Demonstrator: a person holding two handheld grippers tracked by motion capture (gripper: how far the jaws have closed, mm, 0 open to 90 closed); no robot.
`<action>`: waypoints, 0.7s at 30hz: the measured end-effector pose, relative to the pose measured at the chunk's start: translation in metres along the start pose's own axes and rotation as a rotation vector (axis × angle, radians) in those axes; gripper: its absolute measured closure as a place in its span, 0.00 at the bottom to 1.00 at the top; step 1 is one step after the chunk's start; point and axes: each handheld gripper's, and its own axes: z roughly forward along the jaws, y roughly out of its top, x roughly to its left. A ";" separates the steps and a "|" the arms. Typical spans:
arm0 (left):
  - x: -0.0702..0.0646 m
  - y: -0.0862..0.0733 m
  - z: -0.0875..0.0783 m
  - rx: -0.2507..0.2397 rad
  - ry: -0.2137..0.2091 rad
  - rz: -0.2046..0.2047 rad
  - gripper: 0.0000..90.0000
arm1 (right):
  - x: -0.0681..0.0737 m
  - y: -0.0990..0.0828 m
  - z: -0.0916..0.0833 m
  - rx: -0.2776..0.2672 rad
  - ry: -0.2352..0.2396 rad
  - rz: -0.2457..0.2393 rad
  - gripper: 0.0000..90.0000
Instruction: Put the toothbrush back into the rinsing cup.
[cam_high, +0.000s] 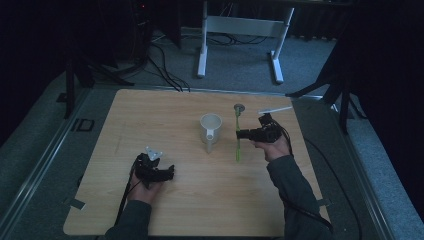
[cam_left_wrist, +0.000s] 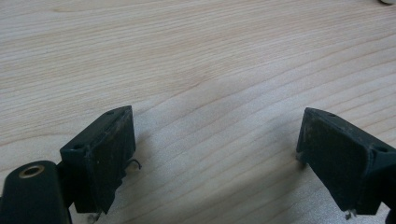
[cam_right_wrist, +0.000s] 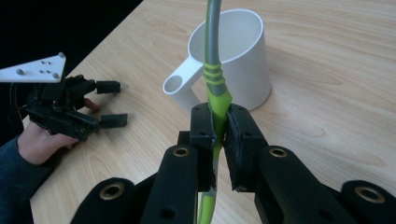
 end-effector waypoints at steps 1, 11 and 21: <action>0.000 0.000 0.000 0.000 0.000 -0.001 0.13 | 0.000 0.001 0.000 -0.014 0.013 0.011 0.91; 0.000 0.000 0.000 0.000 0.000 -0.001 0.13 | 0.000 0.004 0.000 -0.053 0.038 0.033 0.91; 0.000 0.000 0.000 0.000 0.000 -0.001 0.13 | 0.000 0.005 0.000 -0.096 0.068 0.057 0.91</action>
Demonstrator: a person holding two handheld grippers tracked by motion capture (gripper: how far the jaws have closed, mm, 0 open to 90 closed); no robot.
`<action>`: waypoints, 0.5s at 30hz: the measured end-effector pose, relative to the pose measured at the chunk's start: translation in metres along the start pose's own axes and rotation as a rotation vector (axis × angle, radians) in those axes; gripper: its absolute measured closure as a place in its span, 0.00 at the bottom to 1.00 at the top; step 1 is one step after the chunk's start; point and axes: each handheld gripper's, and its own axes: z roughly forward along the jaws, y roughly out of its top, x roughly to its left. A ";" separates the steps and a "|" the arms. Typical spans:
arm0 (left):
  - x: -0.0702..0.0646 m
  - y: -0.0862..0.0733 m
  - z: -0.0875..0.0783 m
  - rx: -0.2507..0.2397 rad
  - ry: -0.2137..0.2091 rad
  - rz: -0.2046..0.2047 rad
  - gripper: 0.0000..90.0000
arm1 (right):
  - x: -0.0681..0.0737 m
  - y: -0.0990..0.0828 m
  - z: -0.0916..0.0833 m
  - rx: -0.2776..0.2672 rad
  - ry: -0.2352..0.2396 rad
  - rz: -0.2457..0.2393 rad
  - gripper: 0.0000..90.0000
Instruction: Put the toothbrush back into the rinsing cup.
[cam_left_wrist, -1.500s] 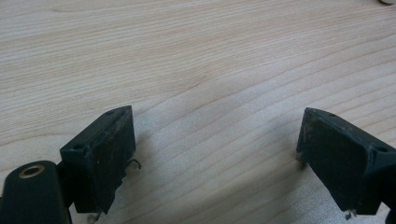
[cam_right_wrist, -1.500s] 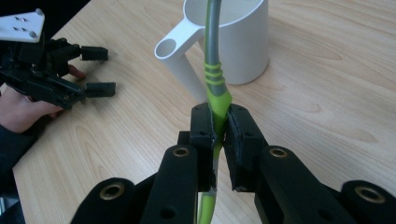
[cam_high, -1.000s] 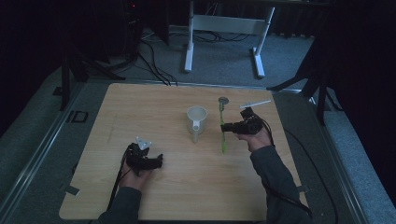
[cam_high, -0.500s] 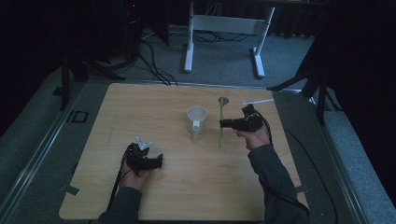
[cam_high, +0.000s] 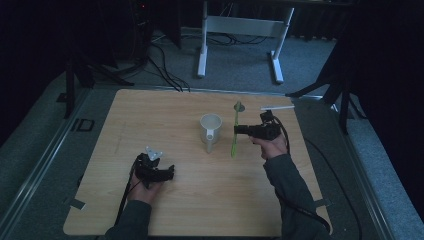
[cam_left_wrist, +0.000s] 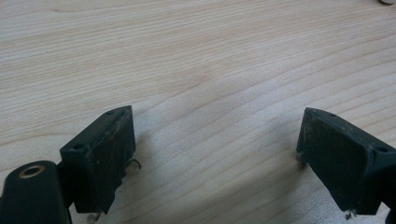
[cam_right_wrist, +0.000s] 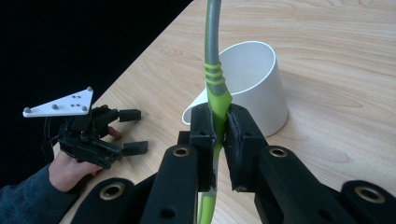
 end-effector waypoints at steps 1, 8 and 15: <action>0.000 0.000 0.000 0.001 0.000 0.001 0.13 | 0.000 0.000 0.000 -0.005 0.000 0.002 0.91; 0.000 0.000 0.000 0.001 -0.001 0.001 0.13 | 0.002 0.001 0.000 -0.030 0.003 0.002 0.91; 0.000 0.000 0.000 0.001 0.000 0.001 0.13 | 0.004 0.003 0.002 -0.038 0.007 0.000 0.91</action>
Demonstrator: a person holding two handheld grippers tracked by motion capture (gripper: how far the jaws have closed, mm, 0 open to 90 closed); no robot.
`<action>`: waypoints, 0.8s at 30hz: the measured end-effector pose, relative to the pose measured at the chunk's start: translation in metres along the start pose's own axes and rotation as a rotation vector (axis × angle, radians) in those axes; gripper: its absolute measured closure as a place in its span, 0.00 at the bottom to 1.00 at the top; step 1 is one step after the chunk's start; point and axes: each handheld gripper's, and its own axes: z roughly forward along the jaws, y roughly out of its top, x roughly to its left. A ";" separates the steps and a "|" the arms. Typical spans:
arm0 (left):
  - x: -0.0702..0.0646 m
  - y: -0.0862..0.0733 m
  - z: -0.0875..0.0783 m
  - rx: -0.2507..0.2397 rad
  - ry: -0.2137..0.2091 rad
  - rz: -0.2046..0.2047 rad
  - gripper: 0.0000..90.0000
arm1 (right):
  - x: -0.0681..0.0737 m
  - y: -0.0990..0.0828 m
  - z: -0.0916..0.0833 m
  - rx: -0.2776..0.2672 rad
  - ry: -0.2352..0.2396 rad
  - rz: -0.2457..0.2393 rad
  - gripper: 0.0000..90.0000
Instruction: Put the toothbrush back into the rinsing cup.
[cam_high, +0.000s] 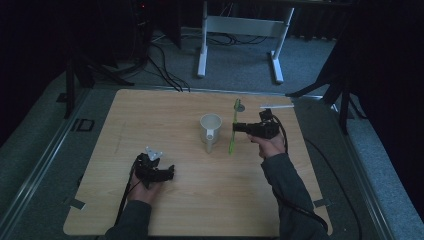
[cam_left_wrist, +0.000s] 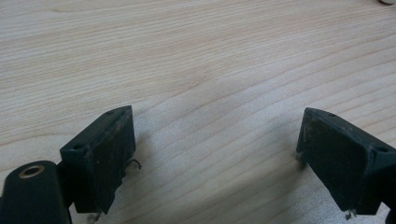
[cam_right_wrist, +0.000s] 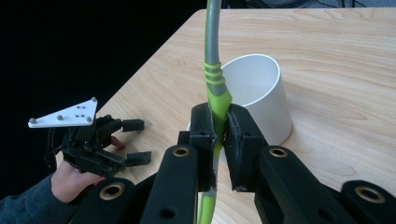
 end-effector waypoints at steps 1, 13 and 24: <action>0.000 0.000 0.000 0.000 0.000 0.000 0.13 | 0.000 0.000 0.000 -0.003 0.001 -0.002 0.91; 0.000 0.000 0.000 0.000 0.000 -0.001 0.13 | 0.004 0.003 0.002 -0.037 0.006 -0.011 0.91; 0.000 0.000 0.000 0.002 0.000 0.001 0.13 | 0.007 0.007 0.004 -0.059 -0.004 -0.010 0.91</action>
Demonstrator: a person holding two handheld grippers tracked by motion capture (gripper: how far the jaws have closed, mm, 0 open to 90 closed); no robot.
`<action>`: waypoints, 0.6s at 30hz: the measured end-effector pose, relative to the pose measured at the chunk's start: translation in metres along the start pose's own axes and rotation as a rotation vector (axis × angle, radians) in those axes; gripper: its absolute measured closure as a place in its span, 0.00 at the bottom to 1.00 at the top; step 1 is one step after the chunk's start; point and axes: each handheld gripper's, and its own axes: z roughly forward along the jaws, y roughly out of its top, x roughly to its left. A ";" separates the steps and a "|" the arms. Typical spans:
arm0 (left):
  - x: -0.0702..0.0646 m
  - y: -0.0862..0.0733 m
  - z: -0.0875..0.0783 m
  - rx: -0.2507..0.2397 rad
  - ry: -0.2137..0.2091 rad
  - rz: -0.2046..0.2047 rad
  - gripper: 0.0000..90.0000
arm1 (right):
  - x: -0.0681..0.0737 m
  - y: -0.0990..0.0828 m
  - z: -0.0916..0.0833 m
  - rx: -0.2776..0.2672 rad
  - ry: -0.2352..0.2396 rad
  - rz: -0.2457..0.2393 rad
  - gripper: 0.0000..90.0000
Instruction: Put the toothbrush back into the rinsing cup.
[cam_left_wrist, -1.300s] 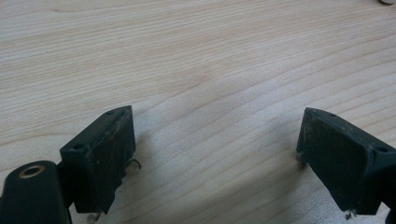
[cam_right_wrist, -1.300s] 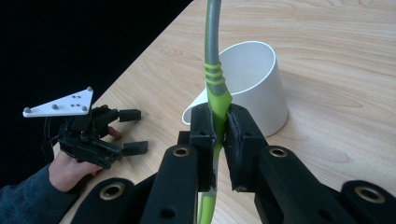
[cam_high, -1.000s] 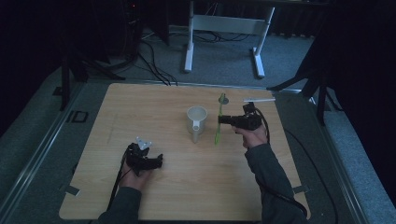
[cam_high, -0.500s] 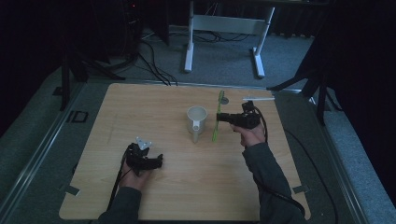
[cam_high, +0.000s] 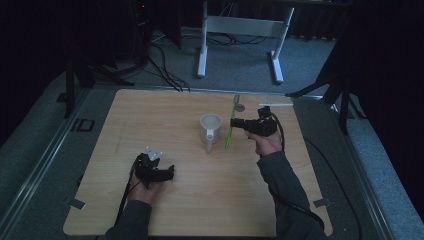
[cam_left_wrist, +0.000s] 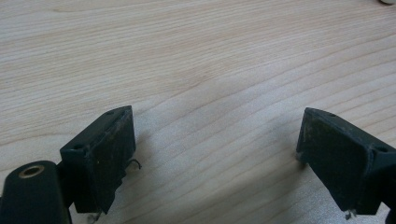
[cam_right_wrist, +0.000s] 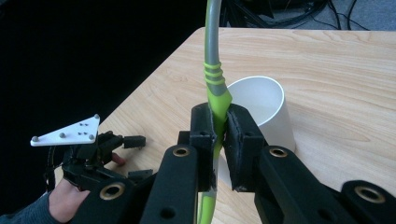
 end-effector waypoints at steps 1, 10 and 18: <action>0.000 0.000 0.000 0.000 0.000 0.000 0.13 | 0.000 0.001 0.001 -0.001 -0.001 -0.002 0.91; 0.000 0.000 0.000 -0.001 -0.001 0.000 0.13 | 0.005 0.004 0.007 -0.019 0.001 -0.016 0.91; 0.000 0.000 0.000 -0.001 -0.001 0.001 0.13 | 0.004 0.005 0.009 -0.020 -0.005 -0.013 0.91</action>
